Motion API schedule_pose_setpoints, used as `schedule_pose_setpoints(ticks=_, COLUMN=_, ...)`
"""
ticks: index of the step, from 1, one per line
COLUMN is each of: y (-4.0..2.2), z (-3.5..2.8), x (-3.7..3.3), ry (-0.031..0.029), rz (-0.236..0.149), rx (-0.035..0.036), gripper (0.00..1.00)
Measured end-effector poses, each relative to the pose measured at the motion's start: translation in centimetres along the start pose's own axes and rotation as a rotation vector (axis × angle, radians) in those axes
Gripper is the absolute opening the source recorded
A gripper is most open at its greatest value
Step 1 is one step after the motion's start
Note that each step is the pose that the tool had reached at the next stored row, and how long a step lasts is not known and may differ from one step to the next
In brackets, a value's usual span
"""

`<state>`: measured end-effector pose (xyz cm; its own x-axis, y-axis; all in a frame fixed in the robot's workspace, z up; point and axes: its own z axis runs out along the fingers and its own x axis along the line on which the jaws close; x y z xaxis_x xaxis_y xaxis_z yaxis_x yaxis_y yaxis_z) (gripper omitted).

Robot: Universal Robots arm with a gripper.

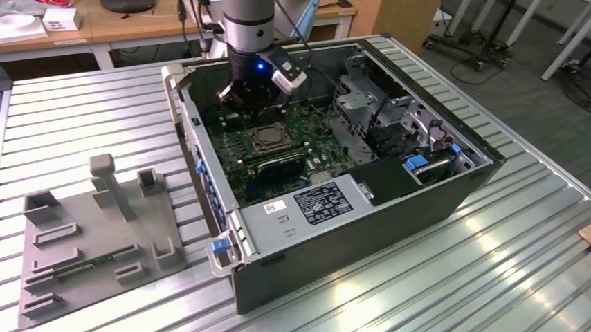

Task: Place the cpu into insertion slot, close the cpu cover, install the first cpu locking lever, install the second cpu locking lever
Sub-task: 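Install the first cpu locking lever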

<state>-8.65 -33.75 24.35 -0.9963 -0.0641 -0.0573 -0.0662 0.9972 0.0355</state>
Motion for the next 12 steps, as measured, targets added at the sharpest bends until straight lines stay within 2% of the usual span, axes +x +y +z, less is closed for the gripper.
schedule_pose_setpoints(ticks=1, y=0.05, z=-0.02, x=0.69, ry=-0.0050, rz=0.000, rx=0.0004, gripper=0.11)
schedule_pose_setpoints(ticks=4, y=0.10, z=-0.05, x=1.54, ry=-0.0114, rz=0.000, rx=0.0008, gripper=0.11)
schedule_pose_setpoints(ticks=12, y=0.17, z=-0.06, x=1.79, ry=-0.0148, rz=-0.001, rx=0.0008, gripper=0.11)
